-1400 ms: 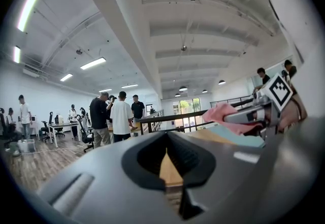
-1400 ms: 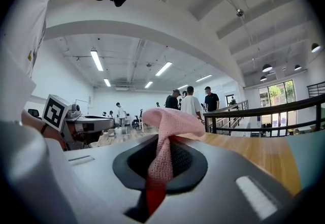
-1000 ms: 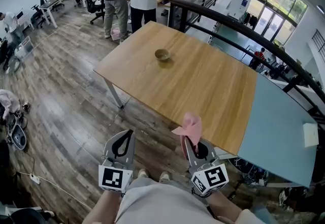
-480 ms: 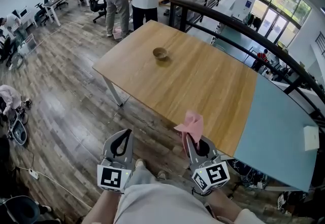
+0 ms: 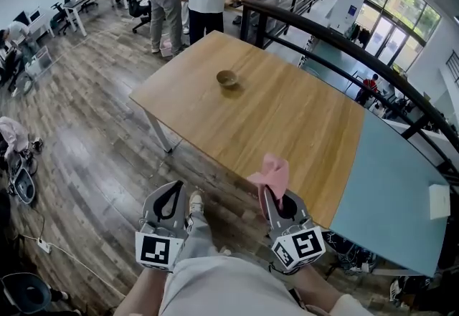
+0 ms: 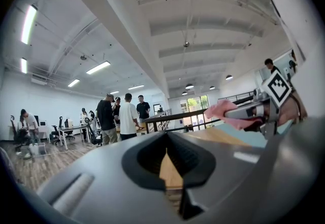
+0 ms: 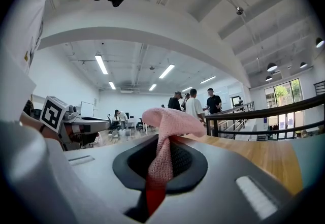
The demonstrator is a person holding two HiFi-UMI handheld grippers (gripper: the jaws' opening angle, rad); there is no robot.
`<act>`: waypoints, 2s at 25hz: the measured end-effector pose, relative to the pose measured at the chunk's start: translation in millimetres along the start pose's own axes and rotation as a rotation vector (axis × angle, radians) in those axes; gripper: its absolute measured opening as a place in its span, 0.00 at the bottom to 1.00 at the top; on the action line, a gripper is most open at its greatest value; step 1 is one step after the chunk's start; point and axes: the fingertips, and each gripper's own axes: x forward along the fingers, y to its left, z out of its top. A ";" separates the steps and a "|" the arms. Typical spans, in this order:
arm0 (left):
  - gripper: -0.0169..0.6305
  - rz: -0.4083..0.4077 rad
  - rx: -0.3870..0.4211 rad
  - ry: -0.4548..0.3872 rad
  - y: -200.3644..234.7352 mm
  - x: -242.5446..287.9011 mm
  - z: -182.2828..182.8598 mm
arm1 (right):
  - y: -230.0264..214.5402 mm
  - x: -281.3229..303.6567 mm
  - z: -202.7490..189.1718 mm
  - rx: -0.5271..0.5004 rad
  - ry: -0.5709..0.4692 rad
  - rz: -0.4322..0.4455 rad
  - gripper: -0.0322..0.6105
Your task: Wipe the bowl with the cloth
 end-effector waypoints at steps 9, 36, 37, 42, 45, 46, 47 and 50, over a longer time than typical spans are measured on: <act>0.03 -0.040 -0.007 0.003 32.5 60.4 -17.5 | -19.8 55.5 -6.0 -0.016 0.023 -0.022 0.07; 0.03 -0.199 -0.041 0.035 217.2 302.9 -8.9 | -96.1 324.6 38.4 0.009 0.050 -0.193 0.07; 0.03 -0.208 -0.039 0.032 225.3 311.2 -10.0 | -96.3 334.7 39.4 0.007 0.051 -0.202 0.07; 0.03 -0.262 -0.037 0.013 249.9 347.3 -12.4 | -104.2 372.3 38.8 0.010 0.050 -0.248 0.07; 0.03 -0.283 -0.032 0.006 264.9 362.9 -12.3 | -106.0 389.2 40.0 0.030 0.054 -0.268 0.07; 0.03 -0.286 -0.042 0.010 269.8 366.6 -12.9 | -105.6 394.1 40.6 0.034 0.056 -0.271 0.07; 0.03 -0.288 -0.052 0.013 273.9 369.5 -13.6 | -105.3 398.3 41.1 0.036 0.058 -0.272 0.07; 0.03 -0.292 -0.062 0.022 279.7 376.7 -17.0 | -107.7 406.6 42.1 0.037 0.063 -0.276 0.07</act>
